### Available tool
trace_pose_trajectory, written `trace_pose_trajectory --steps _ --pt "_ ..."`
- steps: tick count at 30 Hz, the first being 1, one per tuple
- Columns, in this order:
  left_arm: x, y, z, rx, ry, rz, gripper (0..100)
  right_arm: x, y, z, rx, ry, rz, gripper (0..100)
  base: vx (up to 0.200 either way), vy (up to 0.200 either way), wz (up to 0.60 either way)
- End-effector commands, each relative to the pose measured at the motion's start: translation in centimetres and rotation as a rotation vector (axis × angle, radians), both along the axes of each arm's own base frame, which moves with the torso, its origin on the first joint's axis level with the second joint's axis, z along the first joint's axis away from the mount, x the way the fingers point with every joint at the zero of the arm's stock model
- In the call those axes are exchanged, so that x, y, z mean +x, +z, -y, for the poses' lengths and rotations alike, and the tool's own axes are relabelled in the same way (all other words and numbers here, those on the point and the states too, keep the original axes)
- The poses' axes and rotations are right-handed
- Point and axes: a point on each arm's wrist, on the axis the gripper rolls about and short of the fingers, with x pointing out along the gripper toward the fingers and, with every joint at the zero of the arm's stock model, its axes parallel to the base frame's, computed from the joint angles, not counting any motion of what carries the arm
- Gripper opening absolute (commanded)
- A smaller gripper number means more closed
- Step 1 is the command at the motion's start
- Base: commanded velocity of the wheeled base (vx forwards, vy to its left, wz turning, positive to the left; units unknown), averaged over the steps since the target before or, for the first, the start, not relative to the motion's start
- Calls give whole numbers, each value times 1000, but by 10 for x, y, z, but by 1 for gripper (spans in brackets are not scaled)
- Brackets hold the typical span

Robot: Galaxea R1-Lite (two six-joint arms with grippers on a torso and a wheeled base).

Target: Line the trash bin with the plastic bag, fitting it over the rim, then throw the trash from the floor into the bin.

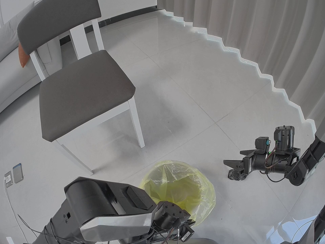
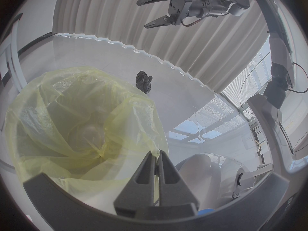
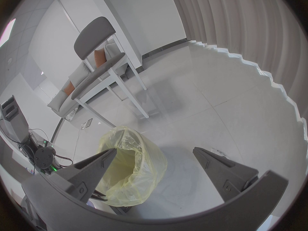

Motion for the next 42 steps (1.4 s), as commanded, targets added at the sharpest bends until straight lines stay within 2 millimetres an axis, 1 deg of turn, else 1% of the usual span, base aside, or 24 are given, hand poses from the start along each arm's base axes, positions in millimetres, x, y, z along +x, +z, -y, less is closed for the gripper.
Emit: trace_pose_trajectory --steps 1,3,4,11,16,18,21,23,29,33,42 --pt "2 1 4 5 -7 5 0 1 -2 1 -1 -2 -6 100 0 0 0" --pt "0 3 6 14 -14 3 0 1 -3 1 -1 -5 -7 100 0 0 0" --pt "-1 3 6 16 -17 1 100 1 -3 1 -1 -5 -7 100 0 0 0" --pt "-1 3 6 -8 -13 5 100 2 -2 2 -1 -8 -6 100 0 0 0" --pt "-1 12 7 -107 -8 23 100 3 -3 4 -1 -15 -7 100 0 0 0" --pt "-7 13 9 -129 -19 -6 100 4 -3 4 -1 -15 -6 100 0 0 0" --pt "-17 10 13 -128 -48 -29 100 5 -4 5 -1 -17 -9 100 0 0 0" --pt "-19 10 18 -134 -58 -26 100 5 -4 5 -1 -17 -9 100 0 0 0" --pt "-16 2 29 -144 -72 -25 100 5 -4 5 -1 -19 -9 100 0 0 0" --pt "-14 3 34 -124 -79 -58 100 5 -4 5 -1 -20 -10 100 0 0 0" --pt "-15 4 36 -103 -75 -86 100 6 -8 6 -3 -23 -21 100 0 0 0"
